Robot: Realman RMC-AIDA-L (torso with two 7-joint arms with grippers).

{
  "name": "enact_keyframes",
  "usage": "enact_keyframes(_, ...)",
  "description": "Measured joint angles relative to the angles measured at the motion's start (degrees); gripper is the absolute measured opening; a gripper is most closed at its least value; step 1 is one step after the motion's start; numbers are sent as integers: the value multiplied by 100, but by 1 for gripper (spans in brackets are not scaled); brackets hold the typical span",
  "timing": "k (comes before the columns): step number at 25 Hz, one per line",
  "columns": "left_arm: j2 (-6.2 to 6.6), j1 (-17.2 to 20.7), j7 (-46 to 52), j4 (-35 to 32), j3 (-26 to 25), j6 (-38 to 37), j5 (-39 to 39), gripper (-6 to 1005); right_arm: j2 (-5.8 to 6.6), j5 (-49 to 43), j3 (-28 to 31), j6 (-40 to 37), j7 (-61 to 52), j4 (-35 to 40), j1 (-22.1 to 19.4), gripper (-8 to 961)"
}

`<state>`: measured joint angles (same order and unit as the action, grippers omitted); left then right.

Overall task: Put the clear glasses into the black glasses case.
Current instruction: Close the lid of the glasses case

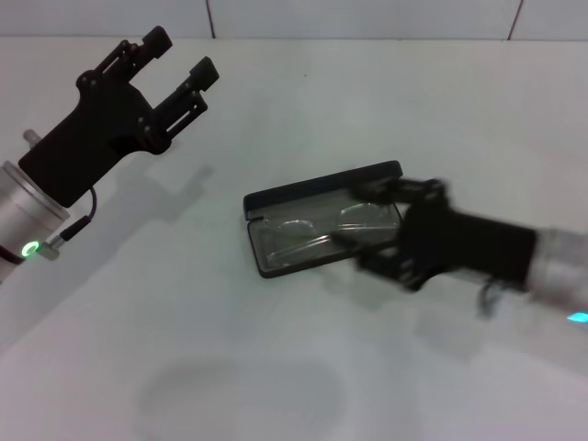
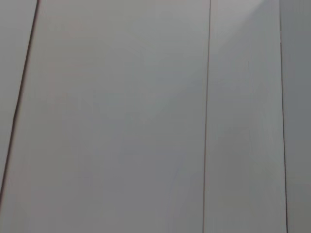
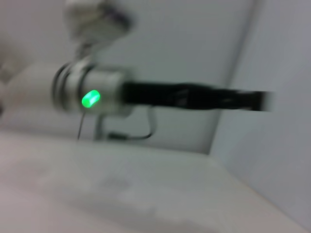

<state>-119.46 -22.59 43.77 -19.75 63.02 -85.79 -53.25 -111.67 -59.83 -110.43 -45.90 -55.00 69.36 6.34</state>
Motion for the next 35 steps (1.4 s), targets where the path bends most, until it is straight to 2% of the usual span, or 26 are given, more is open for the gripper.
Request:
enact_keyframes(2,0,-21,-1,-1,1,0,0,722,-148,5,1079,-1306,-253,-675,24,527)
enact_keyframes(4,2,-47,-1,3,11,23,-17,721,-261,165,2267,-2670,-383,-1674,224,527)
enact_keyframes(8,8,-141,37,42,53,155,-186,722,-235,535,4009,-4502,-292,-3864,889,528)
enact_keyframes(9,8,-202,99,46,52,249,-299,722,-199,527,4418,-4833,-197,-4401,1036,528)
enact_keyframes(11,0,-403,328,49,53,521,-627,722,-130,526,4824,-5093,-77,-4962,1139,528)
enact_keyframes(13,-3,-604,636,51,53,827,-990,721,-123,550,5031,-5175,-51,-5148,1112,529)
enact_keyframes(18,-37,-1167,1439,62,119,1790,-1988,720,-195,586,5354,-5213,-41,-5132,979,530)
enact_keyframes(24,-56,-1551,1872,69,780,2657,-2106,717,-216,546,5335,-5185,-17,-5120,999,531)
enact_keyframes(27,-74,-1640,1925,61,1124,2877,-2098,716,-225,540,5324,-5181,-7,-5117,1001,531)
enact_keyframes(35,-85,-1603,1885,11,1637,2821,-2072,713,-225,526,5321,-5161,-7,-5101,985,532)
